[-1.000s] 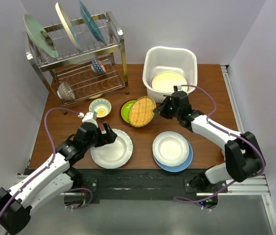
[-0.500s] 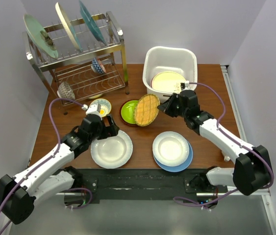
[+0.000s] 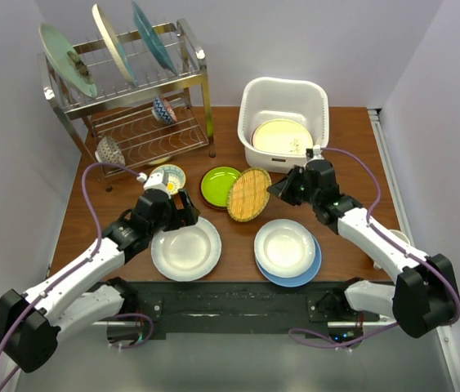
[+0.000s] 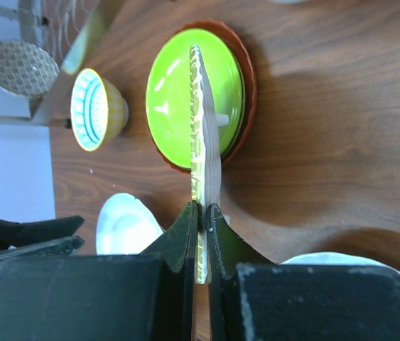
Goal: Place the plates into the plastic bin on the countertop
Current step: Place the plate in the plastic bin.
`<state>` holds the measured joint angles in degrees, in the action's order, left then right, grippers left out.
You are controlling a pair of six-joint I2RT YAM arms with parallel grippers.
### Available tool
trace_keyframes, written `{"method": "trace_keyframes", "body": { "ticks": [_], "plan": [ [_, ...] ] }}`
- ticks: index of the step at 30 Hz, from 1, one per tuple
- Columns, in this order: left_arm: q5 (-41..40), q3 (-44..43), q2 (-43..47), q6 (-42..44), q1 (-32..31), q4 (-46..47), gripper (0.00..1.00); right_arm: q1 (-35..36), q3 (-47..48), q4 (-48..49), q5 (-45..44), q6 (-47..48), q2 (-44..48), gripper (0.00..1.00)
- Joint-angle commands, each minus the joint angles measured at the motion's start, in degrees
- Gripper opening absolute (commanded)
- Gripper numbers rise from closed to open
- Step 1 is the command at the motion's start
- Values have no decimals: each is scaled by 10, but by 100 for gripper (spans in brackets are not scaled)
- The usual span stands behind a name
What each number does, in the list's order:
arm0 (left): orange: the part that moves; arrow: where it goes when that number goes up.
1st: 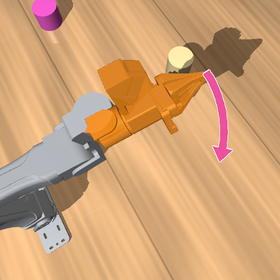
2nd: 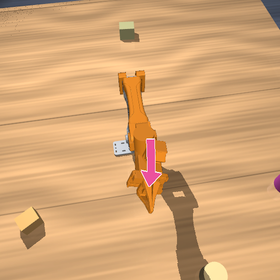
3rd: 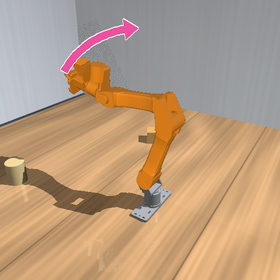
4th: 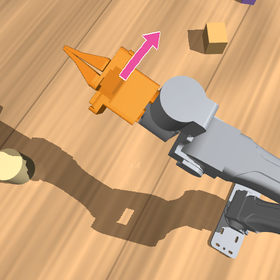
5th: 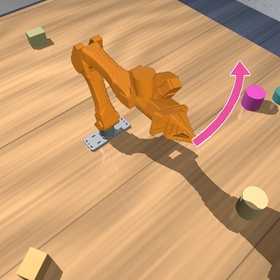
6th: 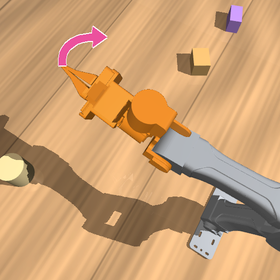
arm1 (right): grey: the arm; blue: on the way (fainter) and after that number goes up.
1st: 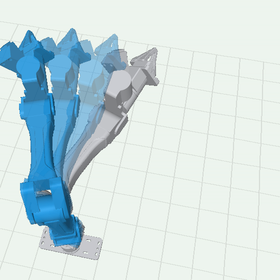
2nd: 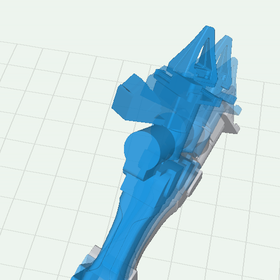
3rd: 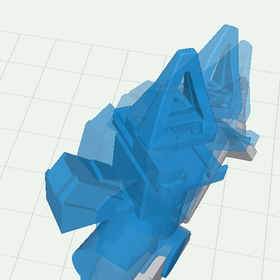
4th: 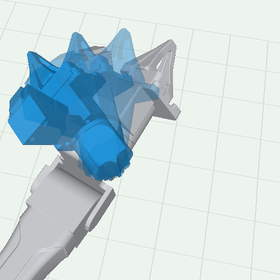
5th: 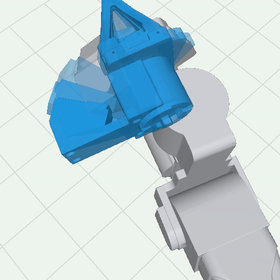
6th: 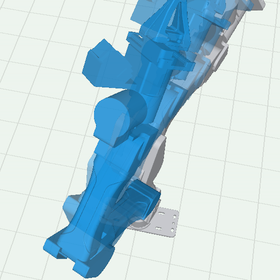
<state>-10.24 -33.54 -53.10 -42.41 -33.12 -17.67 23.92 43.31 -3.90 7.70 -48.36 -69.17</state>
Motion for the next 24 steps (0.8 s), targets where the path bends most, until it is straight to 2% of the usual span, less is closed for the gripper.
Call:
{"method": "trace_keyframes", "body": {
  "ticks": [1, 24],
  "plan": [
    [-1, -19, -2, 5, 0, 21, 100, -16, 48, 21, 27, -2, 22, 0],
    [3, -6, -12, 6, 0, 26, 100, -94, 176, 36, 102, -28, -33, 0]
  ]
}}
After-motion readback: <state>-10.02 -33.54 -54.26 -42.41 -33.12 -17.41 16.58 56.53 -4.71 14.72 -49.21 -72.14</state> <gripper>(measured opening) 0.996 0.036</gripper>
